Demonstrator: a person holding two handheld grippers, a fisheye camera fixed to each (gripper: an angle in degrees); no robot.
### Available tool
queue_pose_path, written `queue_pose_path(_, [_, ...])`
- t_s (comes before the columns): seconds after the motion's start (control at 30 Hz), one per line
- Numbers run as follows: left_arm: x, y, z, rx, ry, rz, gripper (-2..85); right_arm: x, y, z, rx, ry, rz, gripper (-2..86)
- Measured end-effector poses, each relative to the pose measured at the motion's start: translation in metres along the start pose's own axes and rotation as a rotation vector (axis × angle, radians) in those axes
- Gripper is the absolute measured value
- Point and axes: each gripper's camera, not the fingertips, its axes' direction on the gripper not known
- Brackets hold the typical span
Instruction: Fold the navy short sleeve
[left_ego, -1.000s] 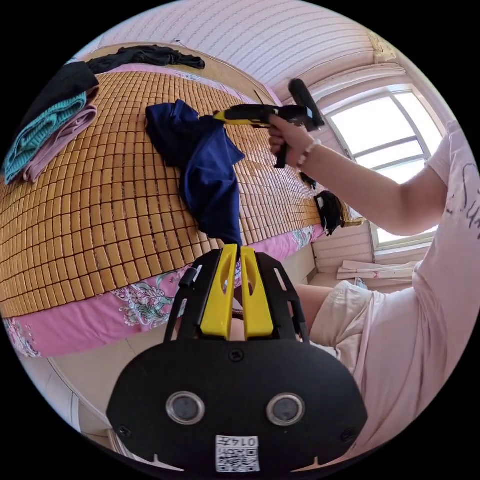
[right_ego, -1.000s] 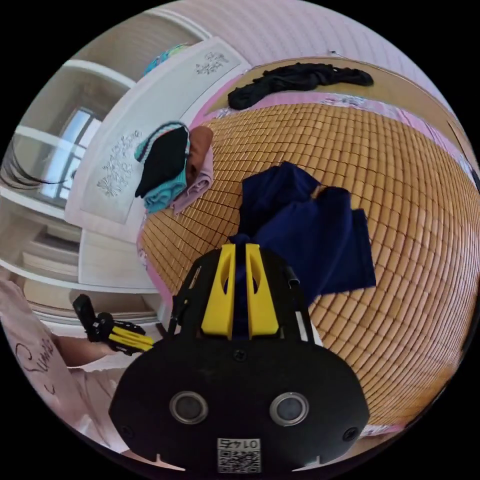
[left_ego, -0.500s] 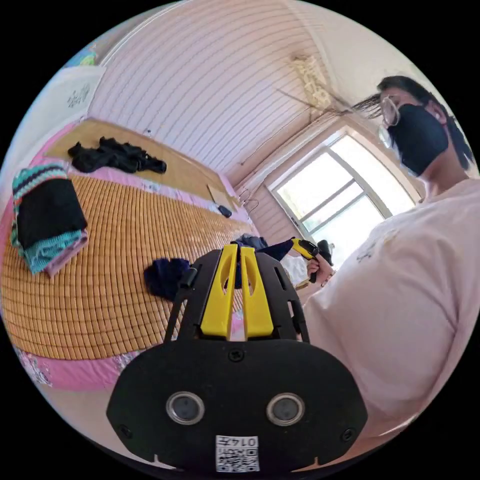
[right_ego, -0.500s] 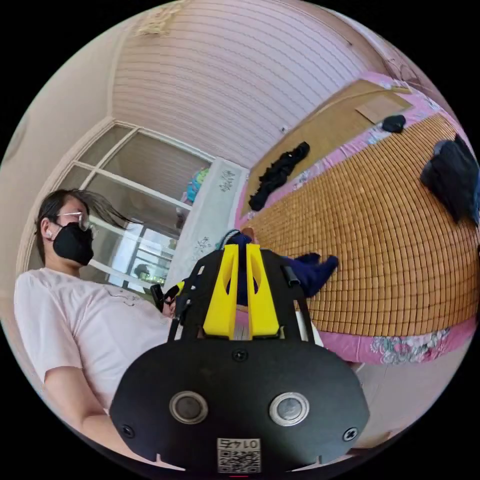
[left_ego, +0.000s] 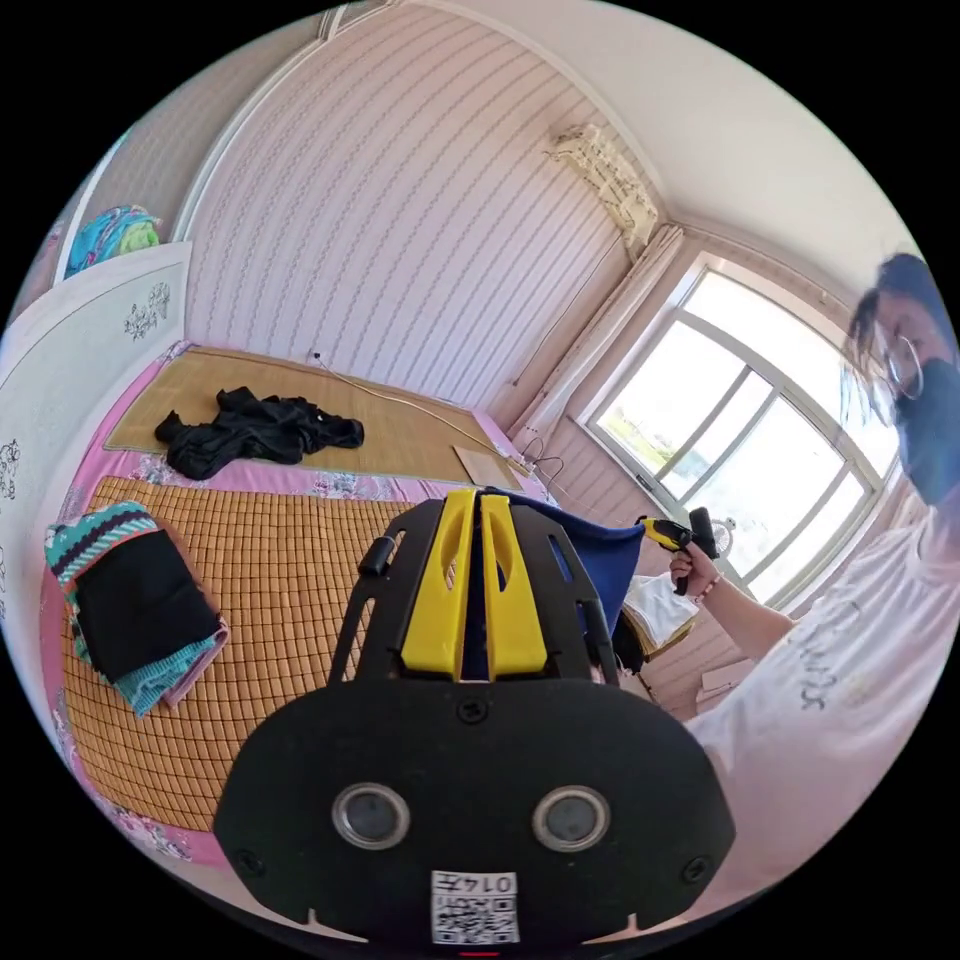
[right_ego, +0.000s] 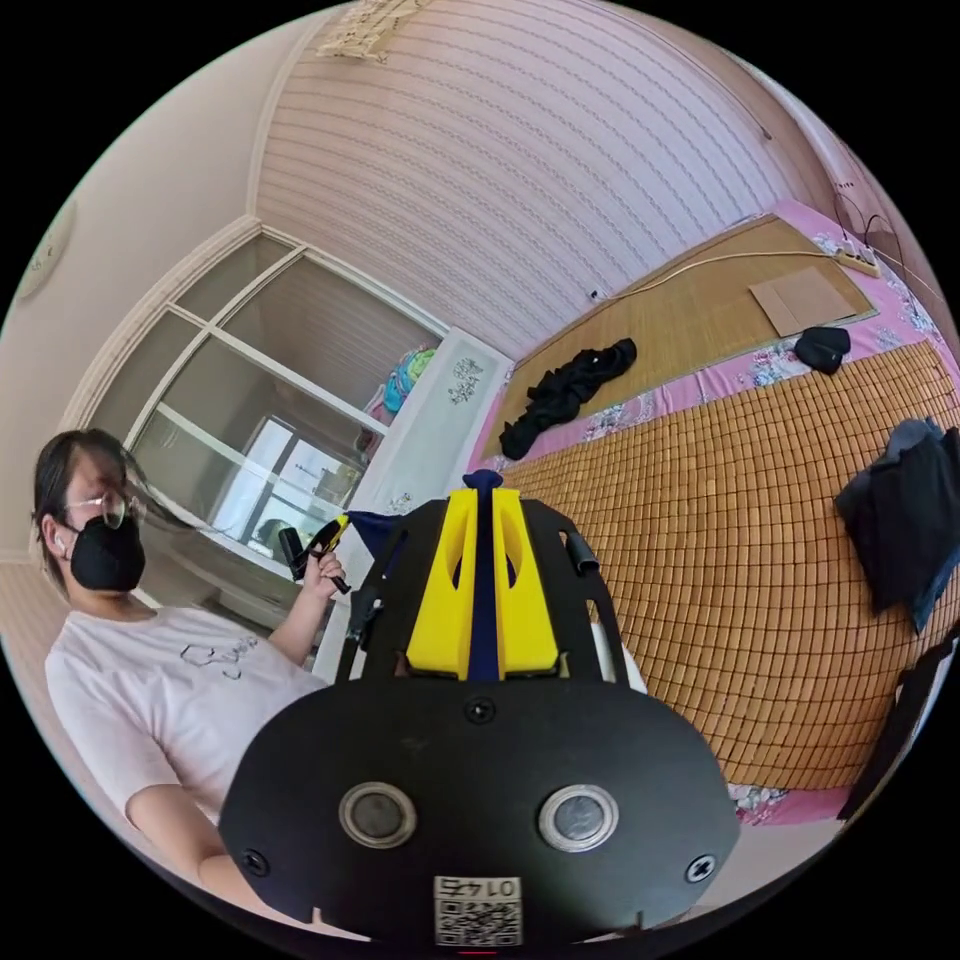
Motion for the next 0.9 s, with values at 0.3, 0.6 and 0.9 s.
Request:
queue_pose_path(0.3, [0.016,-0.077,0.004,0.121,-0.095,0.220,-1.0,-0.092,-0.092,-0.080,0.320,-0.132,-0.303,1.9])
queue_pose_path(0.6, [-0.059,0.112,0.102,-0.327,-0.216,0.189,-1.0,0.022,0.033,-0.039,0.100,0.019,0.002,2.0])
queue_pose_path(0.9, [-0.205,0.352,0.228,-0.684,-0.278,-0.051,-1.0,0.182,0.184,0.044,-0.167,0.220,0.449,1.8])
